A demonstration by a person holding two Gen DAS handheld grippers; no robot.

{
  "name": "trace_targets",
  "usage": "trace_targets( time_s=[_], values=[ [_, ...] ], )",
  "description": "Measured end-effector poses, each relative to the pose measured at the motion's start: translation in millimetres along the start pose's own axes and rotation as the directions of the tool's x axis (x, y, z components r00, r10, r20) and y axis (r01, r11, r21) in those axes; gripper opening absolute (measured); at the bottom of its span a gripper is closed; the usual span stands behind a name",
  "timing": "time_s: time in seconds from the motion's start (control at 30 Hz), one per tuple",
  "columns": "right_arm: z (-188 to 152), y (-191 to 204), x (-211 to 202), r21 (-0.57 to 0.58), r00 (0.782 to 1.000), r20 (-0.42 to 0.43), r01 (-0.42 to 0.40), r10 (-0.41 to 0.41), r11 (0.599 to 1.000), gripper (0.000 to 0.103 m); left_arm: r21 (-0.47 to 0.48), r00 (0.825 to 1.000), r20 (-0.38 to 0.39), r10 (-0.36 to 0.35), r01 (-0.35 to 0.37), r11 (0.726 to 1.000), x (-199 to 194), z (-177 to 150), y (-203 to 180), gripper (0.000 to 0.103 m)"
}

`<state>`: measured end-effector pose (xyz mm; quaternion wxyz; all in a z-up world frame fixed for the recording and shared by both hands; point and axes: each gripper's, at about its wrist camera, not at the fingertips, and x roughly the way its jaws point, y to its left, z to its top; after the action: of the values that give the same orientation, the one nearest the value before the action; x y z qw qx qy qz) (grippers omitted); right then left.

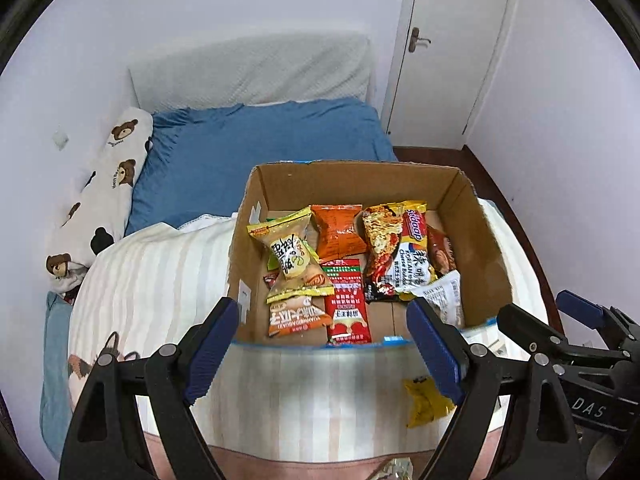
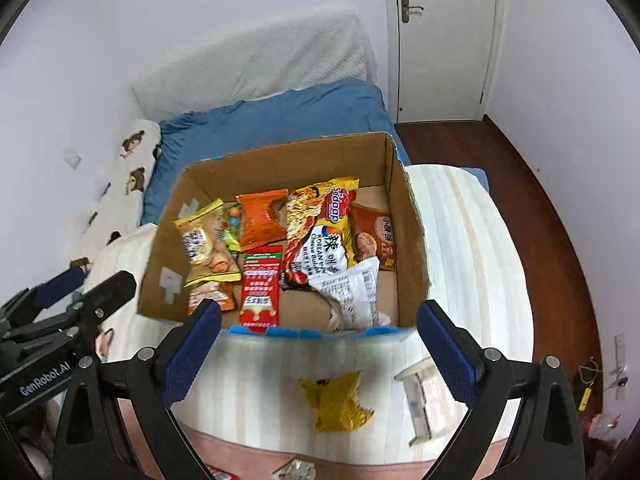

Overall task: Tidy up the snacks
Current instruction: 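Move both tools out of the box toward the snacks on the bed, then grasp the yellow foil packet with the left tool while the right tool grasps the white wrapped packet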

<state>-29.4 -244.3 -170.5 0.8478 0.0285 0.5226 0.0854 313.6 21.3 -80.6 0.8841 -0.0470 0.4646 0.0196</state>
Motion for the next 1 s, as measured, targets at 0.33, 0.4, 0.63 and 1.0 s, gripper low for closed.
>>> trace_targets(
  time_s=[0.33,0.4,0.63,1.0],
  values=[
    [-60,-46,8,0.097,0.995,-0.093,-0.011,0.020,0.995,0.100,-0.039,0.986,-0.161,-0.042,0.036,0.999,24,-69,-17,0.086],
    [-68,-63,19,0.131,0.992,-0.123,0.002,0.015,0.991,0.100,-0.044,0.976,-0.212,-0.054,0.045,0.998,40,-79,-27,0.086],
    [-82,-117,64,0.173,0.976,-0.216,0.062,-0.024,0.983,0.100,-0.064,0.901,-0.406,-0.153,0.139,0.988,124,-100,-82,0.086],
    [-97,-149,130,0.093,0.927,-0.371,0.096,-0.055,0.991,0.095,-0.053,0.832,-0.526,-0.177,0.176,0.983,193,-113,-126,0.044]
  ],
)
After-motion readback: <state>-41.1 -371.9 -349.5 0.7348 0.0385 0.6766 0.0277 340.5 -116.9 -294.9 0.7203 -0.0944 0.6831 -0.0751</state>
